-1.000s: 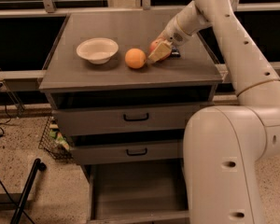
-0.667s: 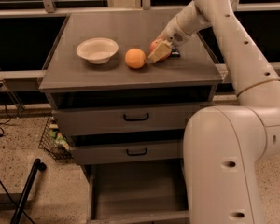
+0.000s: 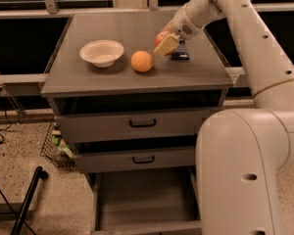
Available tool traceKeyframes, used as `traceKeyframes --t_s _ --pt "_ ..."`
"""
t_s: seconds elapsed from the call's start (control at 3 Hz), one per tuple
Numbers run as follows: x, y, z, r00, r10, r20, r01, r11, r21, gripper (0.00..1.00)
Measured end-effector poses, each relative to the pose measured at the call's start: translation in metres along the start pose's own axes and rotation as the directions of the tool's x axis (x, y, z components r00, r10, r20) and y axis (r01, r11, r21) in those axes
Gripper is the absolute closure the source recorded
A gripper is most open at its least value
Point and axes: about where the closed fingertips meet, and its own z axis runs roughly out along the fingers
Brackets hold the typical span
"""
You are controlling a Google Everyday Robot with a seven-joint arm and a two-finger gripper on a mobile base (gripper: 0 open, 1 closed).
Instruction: Place apple into bottom drawer
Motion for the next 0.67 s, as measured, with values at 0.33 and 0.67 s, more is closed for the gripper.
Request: traceKeyframes --t_s 0.33,0.67 --pt "-0.007 0.008 -0.031 1.0 -0.008 0.028 0.008 0.9999 0.009 1.0" --pt "-0.004 0.028 -0.066 0.997 -0.041 0.072 0.039 0.999 0.02 1.0"
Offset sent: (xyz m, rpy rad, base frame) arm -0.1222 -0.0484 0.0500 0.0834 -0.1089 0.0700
